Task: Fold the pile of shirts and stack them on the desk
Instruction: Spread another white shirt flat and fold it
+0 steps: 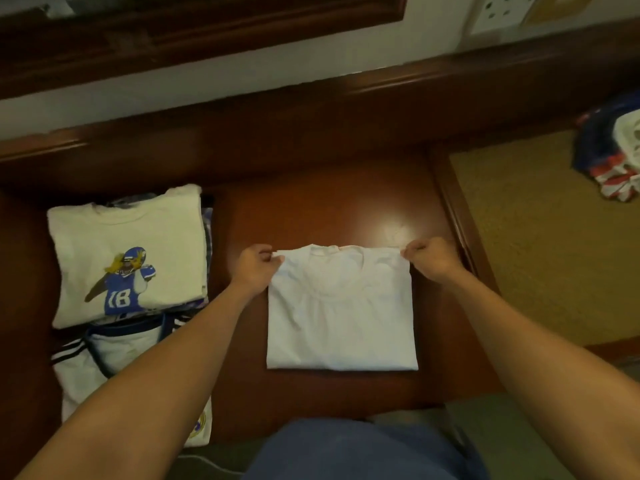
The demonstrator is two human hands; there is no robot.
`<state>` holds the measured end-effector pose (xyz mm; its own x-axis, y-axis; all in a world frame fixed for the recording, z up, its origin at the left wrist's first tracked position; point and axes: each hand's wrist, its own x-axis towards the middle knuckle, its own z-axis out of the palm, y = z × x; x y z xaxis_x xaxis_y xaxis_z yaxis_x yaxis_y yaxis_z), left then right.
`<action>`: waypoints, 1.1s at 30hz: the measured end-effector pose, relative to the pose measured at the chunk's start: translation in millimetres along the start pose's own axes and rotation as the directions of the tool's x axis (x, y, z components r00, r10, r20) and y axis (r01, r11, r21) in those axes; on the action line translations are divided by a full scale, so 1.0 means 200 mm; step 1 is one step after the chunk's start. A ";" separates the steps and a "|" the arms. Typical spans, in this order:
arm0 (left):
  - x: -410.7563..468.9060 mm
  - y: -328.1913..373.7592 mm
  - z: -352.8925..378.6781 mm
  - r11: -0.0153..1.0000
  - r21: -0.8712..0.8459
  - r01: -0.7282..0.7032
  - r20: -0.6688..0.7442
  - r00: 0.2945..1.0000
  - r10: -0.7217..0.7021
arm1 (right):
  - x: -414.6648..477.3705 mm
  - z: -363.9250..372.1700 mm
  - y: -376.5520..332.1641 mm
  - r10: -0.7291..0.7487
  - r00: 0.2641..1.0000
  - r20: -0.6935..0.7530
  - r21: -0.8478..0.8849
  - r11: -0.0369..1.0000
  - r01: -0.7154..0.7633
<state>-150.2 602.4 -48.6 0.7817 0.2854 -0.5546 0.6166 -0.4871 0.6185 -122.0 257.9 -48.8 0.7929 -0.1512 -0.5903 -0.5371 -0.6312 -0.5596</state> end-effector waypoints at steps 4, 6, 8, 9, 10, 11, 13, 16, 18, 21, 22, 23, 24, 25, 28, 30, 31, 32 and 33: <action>0.03 -0.03 0.07 0.999 0.052 0.016 -0.044 0.999 -0.014 | 0.01 0.08 0.04 -0.053 0.997 -0.058 -0.148 0.988 0.044; 0.03 -0.02 0.08 0.998 0.065 0.003 -0.096 0.995 0.004 | 0.00 0.09 0.04 -0.055 0.990 -0.133 -0.161 0.986 0.033; 0.00 0.01 0.08 0.998 0.063 -0.008 -0.155 0.988 0.017 | -0.01 0.06 0.03 -0.063 0.985 -0.159 -0.156 0.987 0.038; -0.01 0.03 0.07 0.997 0.074 -0.027 -0.176 0.984 0.039 | -0.01 0.04 0.02 -0.058 0.988 -0.143 -0.139 0.990 0.038; -0.02 0.04 0.06 0.994 0.098 -0.047 -0.191 0.979 0.065 | -0.02 0.01 0.01 -0.058 0.992 -0.110 -0.118 0.992 0.045; -0.04 0.06 0.04 0.990 0.129 -0.064 -0.204 0.975 0.090 | -0.01 -0.02 0.00 -0.055 0.996 -0.073 -0.098 0.994 0.048; -0.05 0.07 0.02 0.983 0.165 -0.081 -0.236 0.964 0.120 | 0.00 -0.07 -0.01 -0.043 0.999 -0.022 -0.042 0.998 0.042; -0.02 0.08 0.02 0.989 0.116 -0.094 -0.258 0.958 0.121 | 0.03 -0.07 -0.03 -0.078 0.994 -0.076 0.029 0.996 0.080; 0.02 0.07 0.04 0.996 0.030 -0.083 -0.241 0.966 0.088 | 0.04 -0.03 -0.02 -0.086 0.987 -0.134 0.023 0.996 0.090; 0.03 0.04 0.08 0.999 -0.051 0.018 -0.191 0.981 -0.027 | 0.04 0.04 0.01 -0.036 0.986 -0.165 -0.087 0.996 0.022; 0.02 0.03 0.09 0.997 -0.056 0.044 -0.182 0.982 -0.054 | 0.03 0.06 0.03 -0.014 0.984 -0.175 -0.118 0.993 -0.007; 0.02 0.02 0.10 0.997 -0.057 0.061 -0.177 0.982 -0.070 | 0.01 0.09 0.04 0.012 0.984 -0.177 -0.133 0.991 -0.036; 0.01 0.00 0.11 0.996 -0.055 0.076 -0.169 0.982 -0.085 | -0.02 0.12 0.05 0.045 0.984 -0.175 -0.129 0.989 -0.068; 0.00 -0.02 0.11 0.994 -0.053 0.097 -0.156 0.982 -0.104 | -0.05 0.15 0.06 0.085 0.983 -0.165 -0.106 0.989 -0.103; -0.05 -0.08 0.12 0.986 -0.019 0.168 -0.085 0.982 -0.169 | -0.13 0.26 0.08 0.155 0.981 -0.118 -0.086 0.982 -0.166; -0.09 -0.13 0.13 0.983 0.017 0.182 -0.050 0.982 -0.181 | -0.18 0.31 0.10 0.148 0.986 -0.071 -0.095 0.983 -0.154; -0.11 -0.15 0.14 0.984 0.029 0.178 -0.037 0.984 -0.177 | -0.20 0.33 0.11 0.144 0.988 -0.053 -0.087 0.985 -0.148; -0.13 -0.18 0.15 0.984 0.040 0.171 -0.025 0.985 -0.171 | -0.22 0.34 0.11 0.143 0.989 -0.040 -0.073 0.987 -0.145; -0.15 -0.20 0.15 0.986 0.048 0.159 -0.010 0.987 -0.159 | -0.24 0.34 0.11 0.135 0.990 -0.033 -0.057 0.989 -0.136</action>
<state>-200.6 588.4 -73.3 0.6744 0.3676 -0.6403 0.7282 -0.4745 0.4946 -191.8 302.2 -72.4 0.7225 -0.2599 -0.6407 -0.6228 -0.6470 -0.4398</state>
